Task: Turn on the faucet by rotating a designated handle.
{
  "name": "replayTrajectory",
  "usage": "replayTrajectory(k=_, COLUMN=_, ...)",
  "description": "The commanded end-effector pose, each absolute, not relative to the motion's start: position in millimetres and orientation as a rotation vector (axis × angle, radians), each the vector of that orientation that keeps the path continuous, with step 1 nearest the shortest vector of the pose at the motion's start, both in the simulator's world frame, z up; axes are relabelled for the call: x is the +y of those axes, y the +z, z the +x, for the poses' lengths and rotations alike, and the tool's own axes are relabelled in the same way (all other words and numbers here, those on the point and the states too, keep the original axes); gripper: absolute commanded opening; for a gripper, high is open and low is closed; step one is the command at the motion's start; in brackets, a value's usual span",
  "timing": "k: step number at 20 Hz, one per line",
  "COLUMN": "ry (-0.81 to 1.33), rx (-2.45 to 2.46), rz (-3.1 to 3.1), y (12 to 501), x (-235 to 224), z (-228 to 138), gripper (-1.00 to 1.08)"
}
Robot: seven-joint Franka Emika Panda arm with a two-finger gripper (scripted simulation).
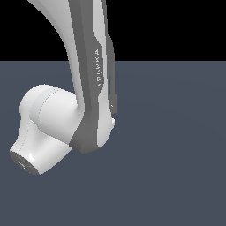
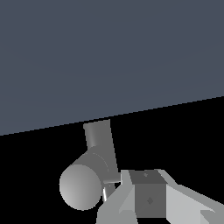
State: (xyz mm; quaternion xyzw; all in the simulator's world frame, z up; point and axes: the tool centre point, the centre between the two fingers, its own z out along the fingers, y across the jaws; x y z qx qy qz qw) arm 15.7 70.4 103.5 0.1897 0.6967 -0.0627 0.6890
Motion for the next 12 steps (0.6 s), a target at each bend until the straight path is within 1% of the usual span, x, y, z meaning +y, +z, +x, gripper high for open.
replayTrajectory(k=1, ry=-0.141, rx=1.562, rz=0.361, y=95, x=68, z=21, gripper=-1.00)
replayTrajectory(k=12, ry=-0.147, rx=1.566, rz=0.183, y=74, x=59, z=36, gripper=-1.00)
